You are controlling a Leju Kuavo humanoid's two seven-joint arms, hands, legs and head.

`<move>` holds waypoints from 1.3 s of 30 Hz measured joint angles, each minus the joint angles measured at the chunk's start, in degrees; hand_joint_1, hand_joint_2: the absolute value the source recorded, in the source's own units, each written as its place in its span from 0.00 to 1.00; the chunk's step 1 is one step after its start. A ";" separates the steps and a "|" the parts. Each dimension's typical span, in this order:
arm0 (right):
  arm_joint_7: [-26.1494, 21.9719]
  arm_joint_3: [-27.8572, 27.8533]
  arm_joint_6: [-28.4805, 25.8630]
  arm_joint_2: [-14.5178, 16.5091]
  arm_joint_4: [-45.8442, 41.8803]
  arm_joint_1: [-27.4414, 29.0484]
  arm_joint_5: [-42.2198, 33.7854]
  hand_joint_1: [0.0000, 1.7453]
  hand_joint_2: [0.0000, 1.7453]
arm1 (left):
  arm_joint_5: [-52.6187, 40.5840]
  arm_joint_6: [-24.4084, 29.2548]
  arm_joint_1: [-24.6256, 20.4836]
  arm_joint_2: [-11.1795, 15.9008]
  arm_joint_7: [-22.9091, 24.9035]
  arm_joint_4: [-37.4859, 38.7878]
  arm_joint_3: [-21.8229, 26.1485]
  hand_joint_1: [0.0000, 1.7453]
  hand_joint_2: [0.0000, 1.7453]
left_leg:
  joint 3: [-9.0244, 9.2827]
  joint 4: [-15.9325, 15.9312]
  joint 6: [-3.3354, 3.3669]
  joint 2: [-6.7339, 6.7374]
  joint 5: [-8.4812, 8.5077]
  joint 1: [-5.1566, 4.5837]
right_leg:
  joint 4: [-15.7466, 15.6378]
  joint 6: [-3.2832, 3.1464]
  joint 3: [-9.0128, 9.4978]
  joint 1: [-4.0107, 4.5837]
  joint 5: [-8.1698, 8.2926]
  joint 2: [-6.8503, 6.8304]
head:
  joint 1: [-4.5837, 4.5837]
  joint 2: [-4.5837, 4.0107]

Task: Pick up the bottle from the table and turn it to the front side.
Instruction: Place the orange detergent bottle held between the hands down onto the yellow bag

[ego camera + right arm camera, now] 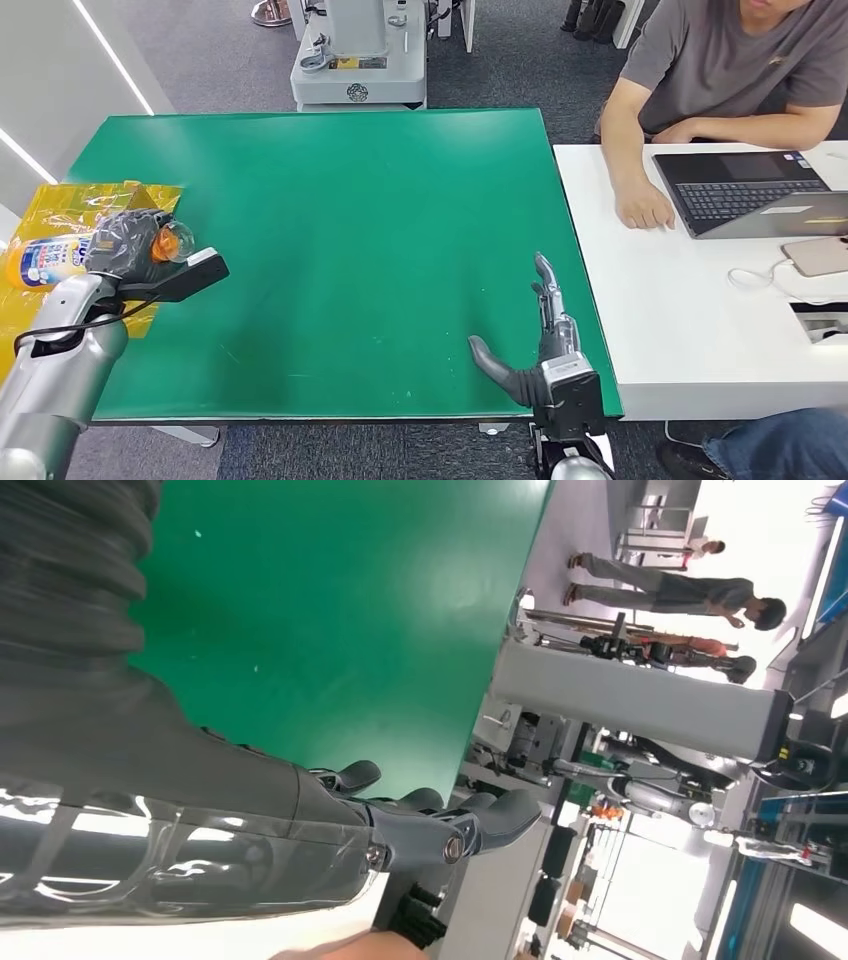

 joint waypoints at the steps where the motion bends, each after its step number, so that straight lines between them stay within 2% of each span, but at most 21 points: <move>1: 0.01 -0.02 0.23 0.02 0.00 -0.08 0.00 0.00 1.00 | -0.45 0.58 -0.31 -0.04 -1.23 1.71 -0.29 1.00 1.00 | 0.00 0.00 0.00 0.00 0.00 0.00 | 0.00 0.00 0.00 0.00 0.00 0.00 | 0.00 0.01; 4: 0.01 -0.07 0.84 0.11 0.01 -0.36 -0.01 0.00 1.00 | -2.30 1.91 -1.08 0.02 -4.73 6.27 -1.26 1.00 1.00 | -0.01 0.00 0.00 0.00 0.00 0.00 | 0.00 0.00 -0.01 0.00 0.00 0.00 | 0.01 0.01; 7: 0.01 -0.14 1.13 0.15 0.02 -0.68 -0.13 0.00 1.00 | -4.61 0.95 -2.24 0.19 -5.06 10.65 -2.51 1.00 1.00 | -0.01 0.00 0.00 0.00 0.00 0.00 | 0.00 0.00 -0.02 0.00 0.00 0.00 | 0.00 0.00; 14: 0.01 -0.26 1.17 0.44 0.02 -0.96 -0.20 0.00 1.00 | -8.26 -0.50 -4.48 0.38 -2.72 17.83 -4.74 1.00 1.00 | -0.01 -0.01 -0.01 0.00 0.00 0.01 | 0.02 -0.01 -0.01 0.01 0.00 0.00 | -0.01 0.01; 21: 0.01 -0.40 0.77 0.64 0.01 -0.98 -0.37 0.00 1.00 | -15.21 4.77 -4.50 1.10 1.50 22.61 -8.88 1.00 1.00 | -0.03 -0.01 -0.01 -0.02 0.00 0.01 | 0.02 0.00 -0.02 0.01 0.00 -0.02 | 0.00 0.00; 28: 0.04 -0.44 0.44 1.03 0.01 -0.99 -0.48 0.00 1.00 | -16.56 4.68 -4.20 0.78 3.13 24.79 -9.91 1.00 1.00 | -0.01 -0.01 -0.01 -0.03 0.00 0.00 | 0.02 -0.01 0.01 0.00 0.00 -0.04 | 0.01 0.00; 35: 0.17 -0.44 0.08 1.14 0.01 -0.99 -0.97 0.00 1.00 | -17.79 7.34 -4.22 0.47 3.91 25.70 -10.07 1.00 1.00 | 0.00 -0.01 -0.06 -0.05 0.05 0.01 | 0.03 -0.03 0.02 0.01 0.02 -0.05 | 0.00 0.00; 38: 0.17 -0.41 -0.16 1.30 0.02 -1.00 -1.04 0.00 1.00 | -18.23 7.97 -4.22 0.33 4.23 25.94 -10.08 0.90 1.00 | 0.00 -0.01 -0.07 -0.06 0.05 0.01 | 0.03 -0.03 0.02 0.01 0.02 -0.05 | 0.00 0.00; 39: 0.17 -0.39 -0.23 1.34 0.02 -1.00 -1.05 0.00 1.00 | -18.33 8.16 -4.21 0.30 4.24 26.01 -10.08 0.65 1.00 | 0.00 -0.01 -0.07 -0.06 0.05 0.01 | 0.04 -0.03 0.02 0.01 0.02 -0.05 | 0.00 0.00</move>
